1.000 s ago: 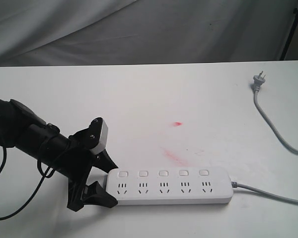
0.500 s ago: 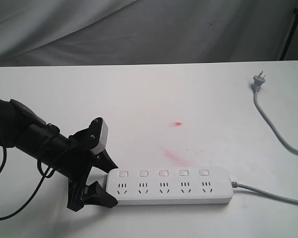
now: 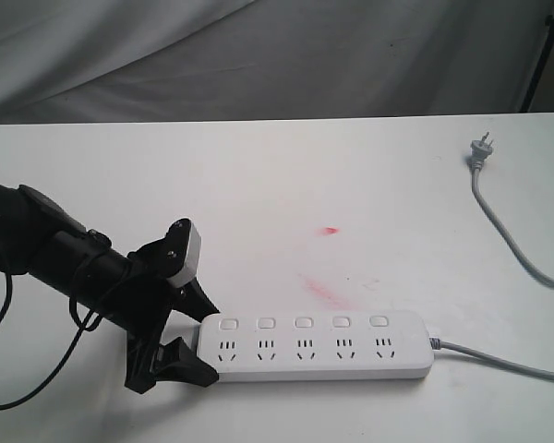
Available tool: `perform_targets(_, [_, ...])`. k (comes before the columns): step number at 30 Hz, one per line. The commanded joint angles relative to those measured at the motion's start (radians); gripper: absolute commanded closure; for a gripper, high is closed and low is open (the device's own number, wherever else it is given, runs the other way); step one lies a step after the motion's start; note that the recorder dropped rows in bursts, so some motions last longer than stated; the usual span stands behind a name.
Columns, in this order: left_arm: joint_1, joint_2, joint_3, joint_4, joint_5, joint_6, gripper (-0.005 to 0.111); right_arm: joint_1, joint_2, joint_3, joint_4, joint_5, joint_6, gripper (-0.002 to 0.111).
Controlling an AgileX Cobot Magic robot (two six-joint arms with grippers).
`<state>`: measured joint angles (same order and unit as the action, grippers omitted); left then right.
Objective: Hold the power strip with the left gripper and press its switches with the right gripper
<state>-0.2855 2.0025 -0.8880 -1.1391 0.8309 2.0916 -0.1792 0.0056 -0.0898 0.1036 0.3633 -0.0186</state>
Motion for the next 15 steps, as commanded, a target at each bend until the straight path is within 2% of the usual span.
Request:
perform_targets(1, [-0.005,-0.001,-0.003,-0.004,-0.001,0.003,0.051,0.046,-0.006,0.012,-0.015,-0.014,-0.004,0.108])
perform_targets(8, [-0.005,-0.001,-0.003,-0.004,-0.001,0.003,0.051,0.1,-0.006,0.09,0.038,-0.032,-0.004,0.108])
perform_targets(15, [-0.005,-0.001,-0.003,-0.004,-0.001,0.003,0.051,0.141,-0.006,0.09,0.033,-0.023,-0.008,0.108])
